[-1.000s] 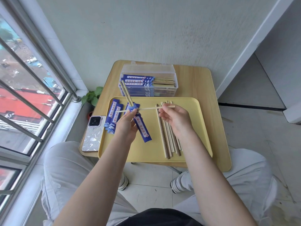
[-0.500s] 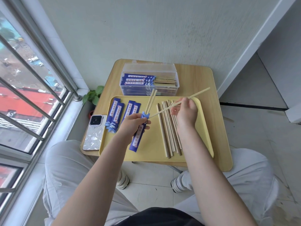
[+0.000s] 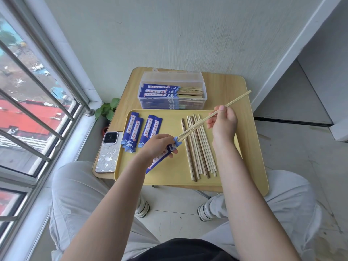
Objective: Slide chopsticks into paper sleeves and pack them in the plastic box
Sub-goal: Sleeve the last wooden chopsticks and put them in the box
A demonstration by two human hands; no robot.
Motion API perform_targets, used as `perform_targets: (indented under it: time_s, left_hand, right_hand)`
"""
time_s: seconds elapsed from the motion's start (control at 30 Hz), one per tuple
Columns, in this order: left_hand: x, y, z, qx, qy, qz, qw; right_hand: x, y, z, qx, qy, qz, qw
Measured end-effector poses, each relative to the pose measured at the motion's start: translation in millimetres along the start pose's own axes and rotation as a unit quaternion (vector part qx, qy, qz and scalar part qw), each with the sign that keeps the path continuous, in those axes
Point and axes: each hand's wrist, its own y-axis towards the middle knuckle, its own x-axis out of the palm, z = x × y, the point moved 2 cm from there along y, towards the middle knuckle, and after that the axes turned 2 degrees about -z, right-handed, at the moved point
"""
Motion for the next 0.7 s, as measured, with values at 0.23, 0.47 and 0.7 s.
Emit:
perform_targets:
  time_s: [0.23, 0.47, 0.7]
  left_hand:
    - [5, -3, 6, 0.003, 0.001, 0.011, 1.0]
    - [6, -4, 5, 0.007, 0.028, 0.033, 0.999]
    - [1, -2, 0, -0.035, -0.091, 0.107, 0.99]
  right_hand:
    - [1, 2, 10, -0.009, -0.084, -0.024, 0.996]
    - [-2, 4, 10, -0.015, -0.08, -0.007, 0.997]
    - [-3, 8, 16, 0.008, -0.089, -0.027, 0.996]
